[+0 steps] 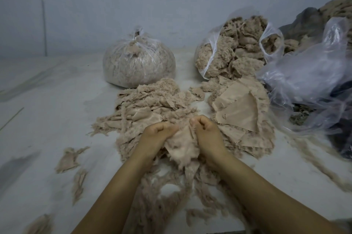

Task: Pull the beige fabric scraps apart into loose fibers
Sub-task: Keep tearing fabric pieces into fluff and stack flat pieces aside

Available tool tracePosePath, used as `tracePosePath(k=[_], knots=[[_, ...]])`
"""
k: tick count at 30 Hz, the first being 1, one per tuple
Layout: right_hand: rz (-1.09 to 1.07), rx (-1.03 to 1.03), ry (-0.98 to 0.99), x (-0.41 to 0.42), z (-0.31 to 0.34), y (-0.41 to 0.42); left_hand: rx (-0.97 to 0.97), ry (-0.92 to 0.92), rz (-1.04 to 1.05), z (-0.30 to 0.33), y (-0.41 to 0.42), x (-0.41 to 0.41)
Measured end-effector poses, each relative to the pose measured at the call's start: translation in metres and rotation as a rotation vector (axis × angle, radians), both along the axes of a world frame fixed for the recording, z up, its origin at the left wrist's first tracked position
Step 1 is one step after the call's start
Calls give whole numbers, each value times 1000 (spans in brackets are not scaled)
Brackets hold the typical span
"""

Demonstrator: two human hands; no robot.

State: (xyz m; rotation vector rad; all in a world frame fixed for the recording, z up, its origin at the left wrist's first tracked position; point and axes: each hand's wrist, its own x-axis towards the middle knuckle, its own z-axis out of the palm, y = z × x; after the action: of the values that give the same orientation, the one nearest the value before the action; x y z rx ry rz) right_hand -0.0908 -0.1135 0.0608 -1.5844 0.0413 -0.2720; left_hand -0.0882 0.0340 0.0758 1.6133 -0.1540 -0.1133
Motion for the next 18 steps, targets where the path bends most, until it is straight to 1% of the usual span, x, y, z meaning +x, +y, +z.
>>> tracePosePath(k=[2,3,6,8,11,14,16,18], knots=[[-32,-38,6,0,0,-2,26,10,31,1,-2,-2],[-4,-34,25,0,0,-2,30,14,44,3,-4,-2],[201,27,127,-4,2,-2,89,-10,32,3,-9,-1],[280,52,143,-5,1,-4,105,-19,64,1,-10,0],[188,73,126,-7,1,-5,52,48,100,1,-9,1],[100,37,170,-7,4,-3,80,46,-27,2,-9,-1],[91,31,189,-7,7,-2,74,17,-35,2,-13,-3],[142,55,189,-9,10,-1,76,8,-12,0,-15,-3]])
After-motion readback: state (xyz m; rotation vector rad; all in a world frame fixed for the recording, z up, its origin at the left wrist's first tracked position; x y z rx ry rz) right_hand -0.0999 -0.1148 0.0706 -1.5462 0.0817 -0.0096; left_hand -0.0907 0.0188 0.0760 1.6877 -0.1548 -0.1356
